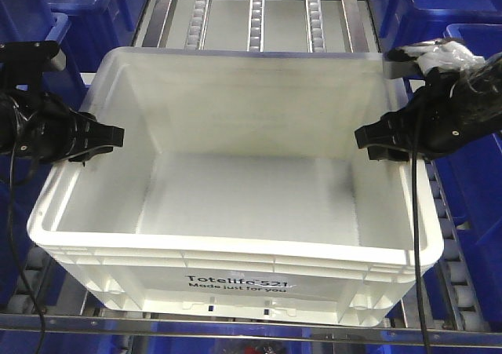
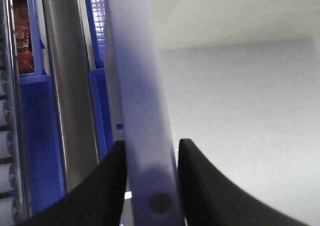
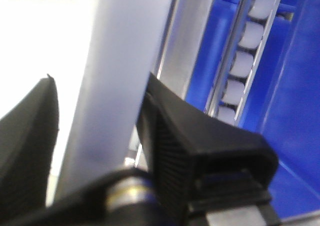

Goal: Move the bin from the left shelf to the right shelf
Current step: 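Lower both grippers onto the side rims and close them, then lift the gripped bin off the roller shelf with both grippers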

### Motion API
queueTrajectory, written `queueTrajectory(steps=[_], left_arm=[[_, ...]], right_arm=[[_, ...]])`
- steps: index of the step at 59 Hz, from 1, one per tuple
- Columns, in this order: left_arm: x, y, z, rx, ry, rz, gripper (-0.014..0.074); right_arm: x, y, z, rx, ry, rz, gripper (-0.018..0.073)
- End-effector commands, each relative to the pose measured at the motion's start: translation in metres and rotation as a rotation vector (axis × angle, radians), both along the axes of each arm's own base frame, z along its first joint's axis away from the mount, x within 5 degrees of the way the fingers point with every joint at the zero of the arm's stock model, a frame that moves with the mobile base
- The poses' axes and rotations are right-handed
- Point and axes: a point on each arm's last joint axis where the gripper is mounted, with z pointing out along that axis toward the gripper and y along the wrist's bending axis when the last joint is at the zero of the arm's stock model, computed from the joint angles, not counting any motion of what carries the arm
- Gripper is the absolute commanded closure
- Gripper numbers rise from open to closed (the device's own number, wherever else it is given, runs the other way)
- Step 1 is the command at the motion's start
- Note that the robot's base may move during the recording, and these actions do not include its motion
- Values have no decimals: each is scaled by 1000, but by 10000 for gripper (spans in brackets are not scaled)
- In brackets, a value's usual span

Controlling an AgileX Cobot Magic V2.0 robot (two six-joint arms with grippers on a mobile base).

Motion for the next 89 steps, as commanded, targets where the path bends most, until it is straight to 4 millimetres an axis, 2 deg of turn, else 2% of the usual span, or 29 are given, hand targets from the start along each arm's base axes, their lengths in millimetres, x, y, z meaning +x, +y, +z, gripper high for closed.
queueTrajectory(steps=[1,15,28,68,89], left_arm=[[-6,0,35,-37,-180,6,604],[-29,5,67,-59,-312,15,604],[-45,7,81,-78,-348,16,604],[-80,11,97,-84,-344,-21,604],[-82,9,93,-88,-295,-36,604]], right_arm=[[-5,-1,37,48,-189,-5,564],[-15,-2,50,80,-229,-10,564],[-27,-3,63,117,-265,-12,564],[-67,-8,91,157,-302,9,564],[-80,-9,98,182,-312,16,564]])
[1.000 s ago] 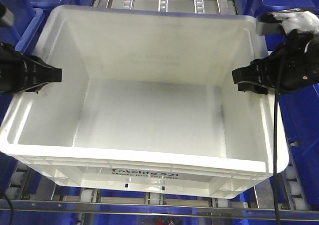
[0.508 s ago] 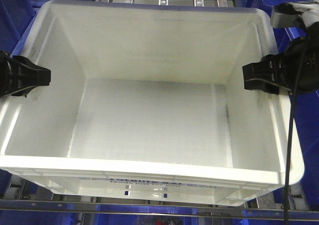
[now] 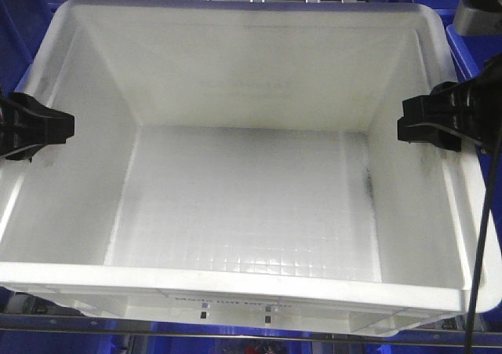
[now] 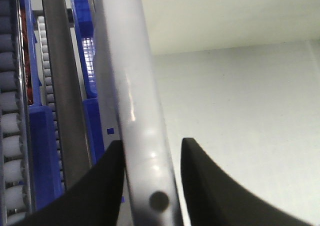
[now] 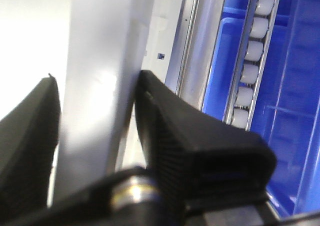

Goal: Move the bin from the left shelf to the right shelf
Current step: 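Lift the gripped bin off the roller shelf with both grippers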

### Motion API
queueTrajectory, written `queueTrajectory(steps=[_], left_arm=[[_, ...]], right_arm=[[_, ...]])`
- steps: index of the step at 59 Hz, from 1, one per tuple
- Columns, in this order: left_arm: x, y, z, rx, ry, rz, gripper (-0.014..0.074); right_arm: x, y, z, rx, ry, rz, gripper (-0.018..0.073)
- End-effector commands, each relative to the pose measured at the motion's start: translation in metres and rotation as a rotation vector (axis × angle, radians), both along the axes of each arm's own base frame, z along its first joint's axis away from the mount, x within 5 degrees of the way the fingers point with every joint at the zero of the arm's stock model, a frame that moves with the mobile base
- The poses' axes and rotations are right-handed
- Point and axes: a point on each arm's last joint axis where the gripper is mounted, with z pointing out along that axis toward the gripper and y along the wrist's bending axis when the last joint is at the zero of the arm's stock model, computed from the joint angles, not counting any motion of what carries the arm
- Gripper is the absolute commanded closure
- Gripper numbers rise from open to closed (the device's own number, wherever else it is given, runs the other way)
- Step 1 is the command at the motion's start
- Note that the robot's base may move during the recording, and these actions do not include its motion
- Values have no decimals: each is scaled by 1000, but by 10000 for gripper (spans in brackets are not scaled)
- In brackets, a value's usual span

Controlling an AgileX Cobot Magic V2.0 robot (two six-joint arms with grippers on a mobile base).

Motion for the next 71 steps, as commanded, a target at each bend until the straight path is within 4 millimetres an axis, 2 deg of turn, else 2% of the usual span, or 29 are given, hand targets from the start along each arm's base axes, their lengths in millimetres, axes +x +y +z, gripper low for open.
queueTrajectory(steps=[1,71], left_arm=[[-4,-2,25,-47,-141,-10,604],[-4,-4,26,-80,-138,-13,603]], right_arm=[[-4,-1,28,15,-204,26,564],[-5,-1,26,4,-179,35,564]])
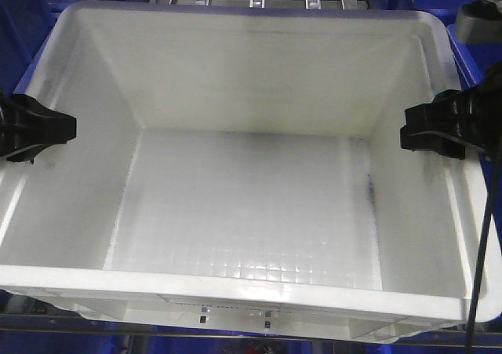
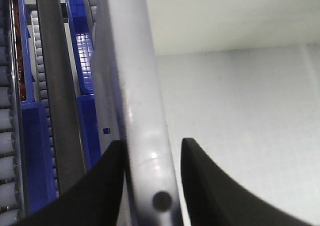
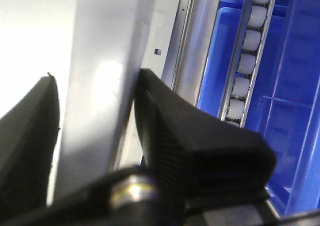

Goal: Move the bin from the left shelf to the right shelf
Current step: 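Lift the gripped bin off the roller shelf with both grippers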

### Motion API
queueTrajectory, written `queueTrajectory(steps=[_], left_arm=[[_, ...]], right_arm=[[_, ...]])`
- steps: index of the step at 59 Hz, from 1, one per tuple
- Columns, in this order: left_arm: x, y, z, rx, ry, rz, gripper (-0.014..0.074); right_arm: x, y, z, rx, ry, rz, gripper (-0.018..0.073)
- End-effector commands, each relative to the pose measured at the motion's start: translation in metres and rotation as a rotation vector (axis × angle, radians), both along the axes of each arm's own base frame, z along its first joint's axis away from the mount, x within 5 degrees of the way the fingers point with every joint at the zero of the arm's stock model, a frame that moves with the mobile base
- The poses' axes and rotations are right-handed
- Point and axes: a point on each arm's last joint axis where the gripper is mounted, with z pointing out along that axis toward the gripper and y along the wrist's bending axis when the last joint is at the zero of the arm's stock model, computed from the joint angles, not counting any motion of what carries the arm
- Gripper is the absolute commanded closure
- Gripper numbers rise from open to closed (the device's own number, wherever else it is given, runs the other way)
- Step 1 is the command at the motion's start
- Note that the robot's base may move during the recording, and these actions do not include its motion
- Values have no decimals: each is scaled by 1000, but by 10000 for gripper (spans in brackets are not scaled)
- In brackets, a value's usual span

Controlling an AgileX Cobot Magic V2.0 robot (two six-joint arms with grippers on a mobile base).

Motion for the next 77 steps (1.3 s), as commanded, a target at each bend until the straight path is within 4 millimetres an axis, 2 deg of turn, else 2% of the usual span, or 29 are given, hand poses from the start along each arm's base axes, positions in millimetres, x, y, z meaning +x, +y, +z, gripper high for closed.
queueTrajectory(steps=[1,77], left_arm=[[-4,-2,25,-58,-148,-6,603],[-4,-2,25,-58,-148,-6,603]], right_arm=[[-3,0,28,20,-200,31,564],[-3,0,28,20,-200,31,564]])
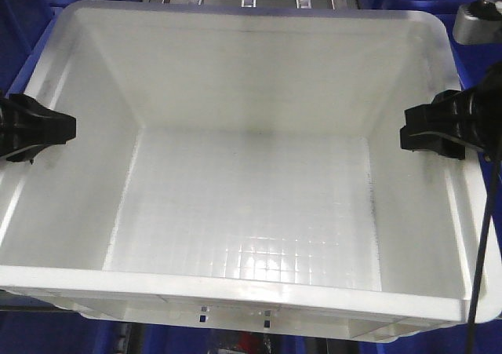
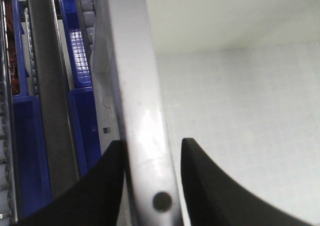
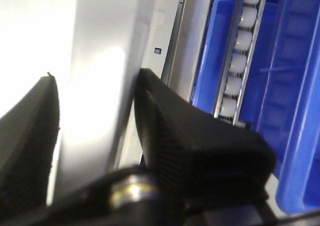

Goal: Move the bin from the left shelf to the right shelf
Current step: 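Lift the gripped bin off the roller shelf with both grippers, then hold the bin raised while the base backs away from the shelf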

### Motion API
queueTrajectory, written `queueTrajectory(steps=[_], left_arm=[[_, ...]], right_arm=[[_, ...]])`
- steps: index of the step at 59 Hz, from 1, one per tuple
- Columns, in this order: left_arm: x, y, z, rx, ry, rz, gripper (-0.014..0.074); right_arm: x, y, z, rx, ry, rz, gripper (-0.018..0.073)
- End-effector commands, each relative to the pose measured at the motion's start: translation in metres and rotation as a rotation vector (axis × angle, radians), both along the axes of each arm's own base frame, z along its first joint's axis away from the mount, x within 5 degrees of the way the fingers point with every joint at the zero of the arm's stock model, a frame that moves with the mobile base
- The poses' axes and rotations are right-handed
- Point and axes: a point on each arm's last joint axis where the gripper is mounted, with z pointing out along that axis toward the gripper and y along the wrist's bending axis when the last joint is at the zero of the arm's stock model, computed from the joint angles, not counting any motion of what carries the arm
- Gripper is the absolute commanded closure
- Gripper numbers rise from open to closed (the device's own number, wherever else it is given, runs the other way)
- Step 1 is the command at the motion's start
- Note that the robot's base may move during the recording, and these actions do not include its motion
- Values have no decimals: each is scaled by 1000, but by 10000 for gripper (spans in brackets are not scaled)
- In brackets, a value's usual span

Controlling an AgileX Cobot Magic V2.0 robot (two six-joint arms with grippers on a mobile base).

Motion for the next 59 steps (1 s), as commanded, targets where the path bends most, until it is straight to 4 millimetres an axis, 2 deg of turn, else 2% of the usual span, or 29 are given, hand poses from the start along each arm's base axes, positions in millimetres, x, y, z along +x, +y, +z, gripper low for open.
queueTrajectory(steps=[1,59], left_arm=[[-4,-2,25,-61,-146,-4,603],[-4,-2,24,-59,-133,-9,603]], right_arm=[[-3,0,28,22,-200,28,564],[-6,-1,30,23,-200,31,564]])
